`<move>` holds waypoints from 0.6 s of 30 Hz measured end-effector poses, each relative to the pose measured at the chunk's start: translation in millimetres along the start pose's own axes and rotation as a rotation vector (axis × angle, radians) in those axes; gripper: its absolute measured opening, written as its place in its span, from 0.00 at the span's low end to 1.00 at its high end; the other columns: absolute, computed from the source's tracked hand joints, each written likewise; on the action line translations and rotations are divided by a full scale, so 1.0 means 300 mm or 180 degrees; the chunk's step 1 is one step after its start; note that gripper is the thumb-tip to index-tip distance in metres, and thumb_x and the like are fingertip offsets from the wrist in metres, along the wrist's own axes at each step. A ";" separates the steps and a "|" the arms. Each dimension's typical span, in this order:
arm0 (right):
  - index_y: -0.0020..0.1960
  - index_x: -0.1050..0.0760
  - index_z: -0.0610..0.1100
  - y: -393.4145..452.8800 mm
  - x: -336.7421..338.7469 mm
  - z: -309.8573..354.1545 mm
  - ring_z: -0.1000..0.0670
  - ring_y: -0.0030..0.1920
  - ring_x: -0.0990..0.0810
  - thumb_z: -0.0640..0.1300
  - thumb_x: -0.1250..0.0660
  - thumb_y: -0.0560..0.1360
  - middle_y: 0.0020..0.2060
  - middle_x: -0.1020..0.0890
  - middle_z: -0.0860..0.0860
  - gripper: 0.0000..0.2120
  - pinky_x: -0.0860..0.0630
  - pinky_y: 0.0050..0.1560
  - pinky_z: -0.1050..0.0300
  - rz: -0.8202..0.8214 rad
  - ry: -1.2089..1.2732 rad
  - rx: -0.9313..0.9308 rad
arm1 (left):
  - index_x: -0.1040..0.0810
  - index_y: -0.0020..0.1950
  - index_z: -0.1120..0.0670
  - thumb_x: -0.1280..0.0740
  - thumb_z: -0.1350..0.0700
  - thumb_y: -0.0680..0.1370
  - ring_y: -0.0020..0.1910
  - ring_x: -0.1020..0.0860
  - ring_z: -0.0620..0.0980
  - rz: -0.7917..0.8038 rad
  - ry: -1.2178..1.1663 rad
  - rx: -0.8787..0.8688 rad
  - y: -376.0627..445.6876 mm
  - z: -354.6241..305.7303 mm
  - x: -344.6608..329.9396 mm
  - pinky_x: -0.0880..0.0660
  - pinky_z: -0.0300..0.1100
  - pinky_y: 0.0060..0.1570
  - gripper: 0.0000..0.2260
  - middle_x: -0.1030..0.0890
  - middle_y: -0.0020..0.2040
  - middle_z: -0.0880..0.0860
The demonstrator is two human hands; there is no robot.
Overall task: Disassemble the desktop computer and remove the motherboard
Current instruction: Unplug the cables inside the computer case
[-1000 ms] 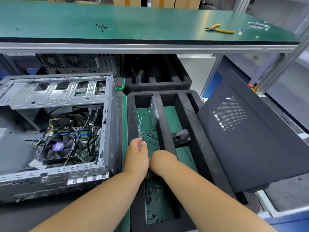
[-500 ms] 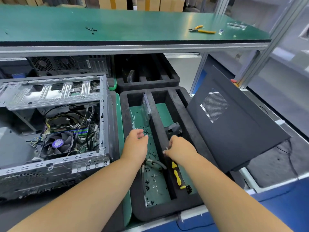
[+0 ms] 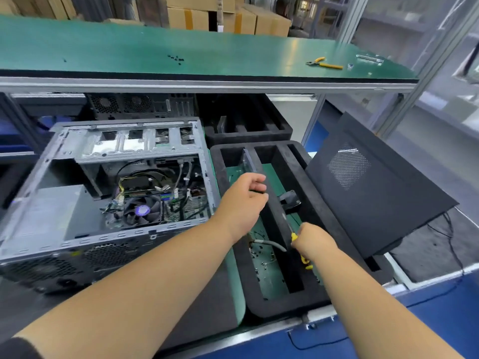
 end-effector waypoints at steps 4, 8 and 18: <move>0.55 0.28 0.45 -0.066 0.098 0.124 0.41 0.48 0.19 0.51 0.43 0.80 0.50 0.19 0.46 0.11 0.23 0.47 0.50 -0.0587 0.0596 0.0024 | 0.26 0.60 0.42 0.35 0.56 0.77 0.50 0.22 0.39 0.0113 -0.0288 -0.0298 -0.061 -0.062 0.138 0.27 0.28 0.47 0.14 0.21 0.53 0.41; 0.50 0.28 0.48 -0.159 0.187 0.296 0.45 0.41 0.24 0.49 0.44 0.81 0.44 0.21 0.48 0.07 0.30 0.39 0.53 -0.1044 0.1180 0.0394 | 0.24 0.55 0.40 0.35 0.57 0.77 0.51 0.21 0.44 0.0042 -0.0291 -0.0569 -0.097 -0.099 0.304 0.24 0.36 0.53 0.12 0.20 0.50 0.42; 0.51 0.27 0.48 -0.307 0.204 0.571 0.51 0.31 0.28 0.49 0.41 0.81 0.33 0.25 0.52 0.07 0.31 0.34 0.54 -0.1204 0.1717 0.0759 | 0.21 0.48 0.41 0.36 0.60 0.76 0.48 0.21 0.41 -0.1093 -0.0094 -0.0384 -0.169 0.081 0.823 0.28 0.34 0.46 0.13 0.19 0.47 0.44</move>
Point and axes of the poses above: each hand's wrist, its own y-axis towards the middle knuckle, its own x-axis out of the back of the hand, z = x × y, the point moved 5 cm from there along y, towards the middle knuckle
